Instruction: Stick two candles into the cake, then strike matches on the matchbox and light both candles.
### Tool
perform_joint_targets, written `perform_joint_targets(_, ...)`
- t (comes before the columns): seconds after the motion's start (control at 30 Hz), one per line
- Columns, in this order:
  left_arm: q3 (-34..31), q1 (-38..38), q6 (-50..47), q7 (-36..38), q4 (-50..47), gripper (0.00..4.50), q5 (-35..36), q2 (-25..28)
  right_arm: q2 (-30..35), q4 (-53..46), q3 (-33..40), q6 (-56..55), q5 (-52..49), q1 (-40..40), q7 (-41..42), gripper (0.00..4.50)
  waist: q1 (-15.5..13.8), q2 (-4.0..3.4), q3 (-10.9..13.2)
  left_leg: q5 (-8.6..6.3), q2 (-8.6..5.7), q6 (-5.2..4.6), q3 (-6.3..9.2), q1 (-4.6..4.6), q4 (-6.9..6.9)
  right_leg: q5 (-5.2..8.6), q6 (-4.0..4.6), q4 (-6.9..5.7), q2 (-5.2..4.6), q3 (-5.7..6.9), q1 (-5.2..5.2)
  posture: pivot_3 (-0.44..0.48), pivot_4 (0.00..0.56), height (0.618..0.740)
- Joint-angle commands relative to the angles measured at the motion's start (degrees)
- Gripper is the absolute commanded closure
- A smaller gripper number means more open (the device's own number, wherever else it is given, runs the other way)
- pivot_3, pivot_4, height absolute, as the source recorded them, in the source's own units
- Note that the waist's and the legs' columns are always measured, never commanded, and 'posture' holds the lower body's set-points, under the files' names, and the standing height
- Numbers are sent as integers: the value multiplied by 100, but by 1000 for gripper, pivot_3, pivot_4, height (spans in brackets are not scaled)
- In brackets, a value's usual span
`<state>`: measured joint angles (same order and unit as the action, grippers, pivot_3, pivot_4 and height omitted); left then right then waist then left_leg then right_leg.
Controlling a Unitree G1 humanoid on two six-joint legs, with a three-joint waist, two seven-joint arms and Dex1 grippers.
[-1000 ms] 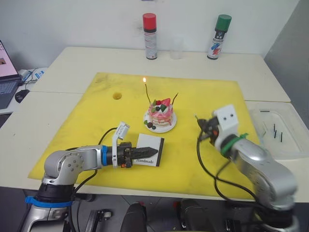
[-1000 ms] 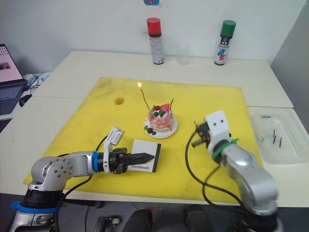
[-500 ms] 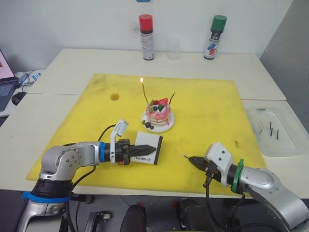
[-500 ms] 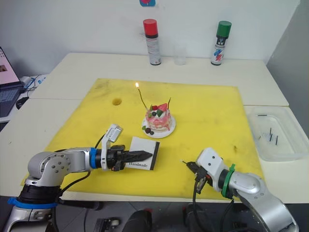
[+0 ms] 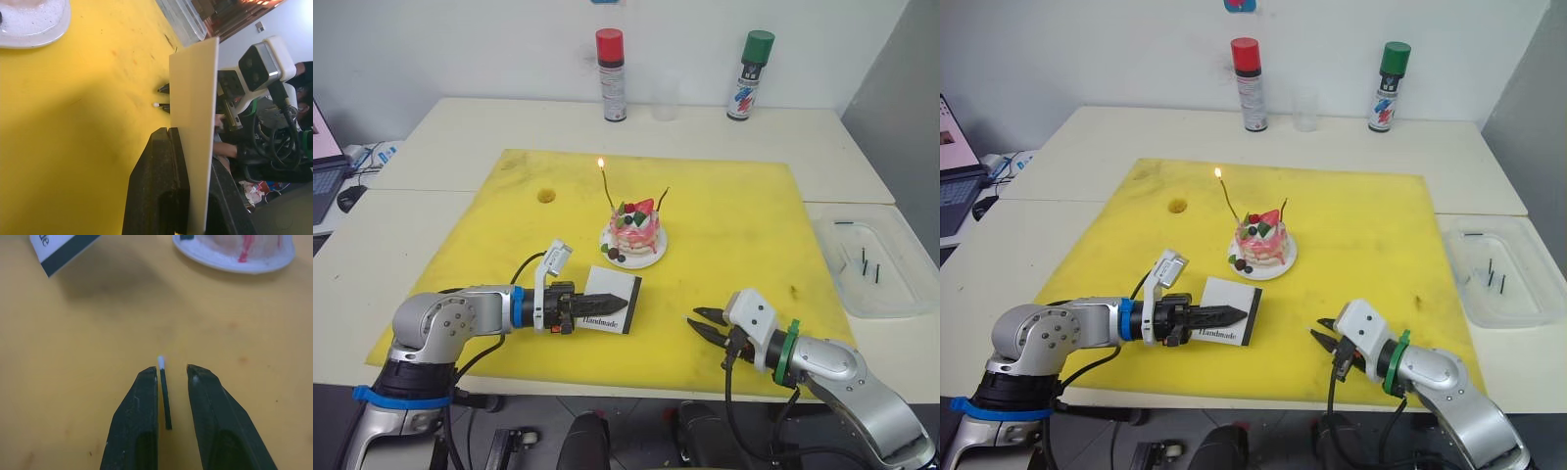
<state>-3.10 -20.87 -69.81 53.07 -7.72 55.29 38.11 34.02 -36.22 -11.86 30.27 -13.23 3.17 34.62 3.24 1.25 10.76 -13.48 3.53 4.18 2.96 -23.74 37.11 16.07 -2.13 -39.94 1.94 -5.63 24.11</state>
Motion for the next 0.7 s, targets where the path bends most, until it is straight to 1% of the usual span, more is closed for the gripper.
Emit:
perform_joint_targets(0.03, -52, -116, -31, 33, -76, 4500, 56, 41, -17, -65, 21, -293, 20, -18, 86, 3514, -1, 0, 0, 0, 0, 0, 0, 0, 0, 0, 0, 0, 0, 0, 0, 0, 150, 704)
perform_joint_targets(0.4, -82, -143, -90, 22, -97, 4500, 54, 51, -20, 544, -51, -968, 276, 167, 244, 3514, -2, 0, 0, 0, 0, 0, 0, 1, 1, 0, 0, -2, 0, 0, -1, 0, 150, 704)
perform_joint_targets(0.7, -81, -153, -90, 32, -93, 4500, 42, 68, -146, 797, -82, -1148, 325, 204, 298, 3514, -2, 0, -1, 0, 0, 0, 0, 3, 2, 0, 0, -4, 0, 0, -3, 0, 150, 704)
